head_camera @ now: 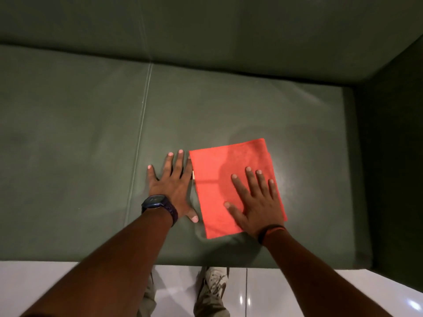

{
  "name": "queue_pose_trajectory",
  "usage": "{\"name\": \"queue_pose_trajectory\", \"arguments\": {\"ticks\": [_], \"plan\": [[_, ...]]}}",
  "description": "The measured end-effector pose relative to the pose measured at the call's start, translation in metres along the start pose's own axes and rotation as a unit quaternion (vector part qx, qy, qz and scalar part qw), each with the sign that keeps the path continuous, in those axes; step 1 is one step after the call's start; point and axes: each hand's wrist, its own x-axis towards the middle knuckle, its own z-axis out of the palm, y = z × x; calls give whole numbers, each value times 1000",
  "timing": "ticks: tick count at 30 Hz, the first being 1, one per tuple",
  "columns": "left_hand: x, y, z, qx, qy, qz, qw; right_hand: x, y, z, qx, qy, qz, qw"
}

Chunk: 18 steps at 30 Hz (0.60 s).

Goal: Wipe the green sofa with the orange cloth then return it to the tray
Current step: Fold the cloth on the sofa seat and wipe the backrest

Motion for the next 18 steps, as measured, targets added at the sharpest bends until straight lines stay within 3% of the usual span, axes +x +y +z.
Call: {"name": "queue_pose_trajectory", "arguments": {"ticks": [4, 5, 10, 15, 18], "plan": [[1, 1, 1, -4, 2, -4, 1000, 16, -5, -6, 30, 9, 162, 986], [1, 1, 0, -5, 1, -3, 1000, 17, -15, -5, 34, 8, 169, 985], [4, -1, 3, -8, 8, 1, 1000, -1, -13, 4, 7, 6, 29, 1000], [5, 3, 3, -10, 10, 5, 1000, -1, -24, 2, 28, 21, 150, 988], [-2, -8, 3, -27, 22, 13, 999, -3, -29, 5, 11, -13, -2, 1000]]}}
